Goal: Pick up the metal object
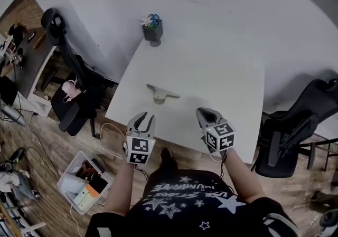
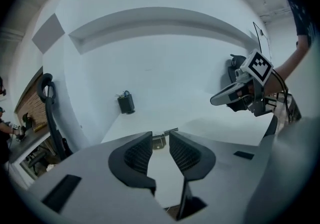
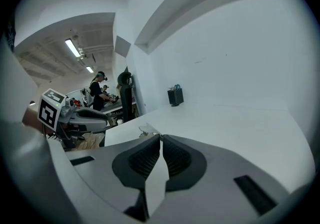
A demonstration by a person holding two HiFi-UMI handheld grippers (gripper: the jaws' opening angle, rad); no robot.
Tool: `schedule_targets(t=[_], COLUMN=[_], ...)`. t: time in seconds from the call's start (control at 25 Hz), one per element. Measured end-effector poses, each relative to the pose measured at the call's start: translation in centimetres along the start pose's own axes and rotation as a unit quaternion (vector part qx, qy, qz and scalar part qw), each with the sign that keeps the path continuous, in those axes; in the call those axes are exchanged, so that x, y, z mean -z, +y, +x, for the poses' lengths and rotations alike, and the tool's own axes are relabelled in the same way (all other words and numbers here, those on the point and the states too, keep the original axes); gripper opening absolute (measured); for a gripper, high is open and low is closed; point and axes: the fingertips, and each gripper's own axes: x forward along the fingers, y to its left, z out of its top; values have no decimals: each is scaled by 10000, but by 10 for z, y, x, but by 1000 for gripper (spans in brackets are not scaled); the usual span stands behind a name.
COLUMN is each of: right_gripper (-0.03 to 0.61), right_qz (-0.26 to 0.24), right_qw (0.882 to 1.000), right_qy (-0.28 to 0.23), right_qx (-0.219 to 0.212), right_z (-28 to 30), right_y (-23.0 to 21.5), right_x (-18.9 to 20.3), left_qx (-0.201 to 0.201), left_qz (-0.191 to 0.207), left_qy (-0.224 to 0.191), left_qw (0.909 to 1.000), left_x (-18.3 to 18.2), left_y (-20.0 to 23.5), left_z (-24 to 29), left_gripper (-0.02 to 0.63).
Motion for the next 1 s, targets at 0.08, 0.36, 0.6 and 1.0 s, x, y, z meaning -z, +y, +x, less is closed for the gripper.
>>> schedule_targets(t=[0.08,0.36,0.6,1.0], right_gripper=[49,49,49,49], right_qz=[32,106,254,383], right_qw=[10000,9991,9969,9933], right_qy=[19,74,140,259], right_qx=[87,409,734,1057], right_z=[9,32,45,68], right_y=[-2,-8,-23,-36], right_x=[-3,-10,-8,-12], left_qx=[125,657,885,1084], left_qz=[259,1624,3171,4228], left_qy=[22,153,242,308], left_qw=[9996,9844,9439,8992], left_x=[0,4,15,32], left_y=[6,14,14,18], left_z=[12,54,93,141], left_gripper=[135,213,219,219])
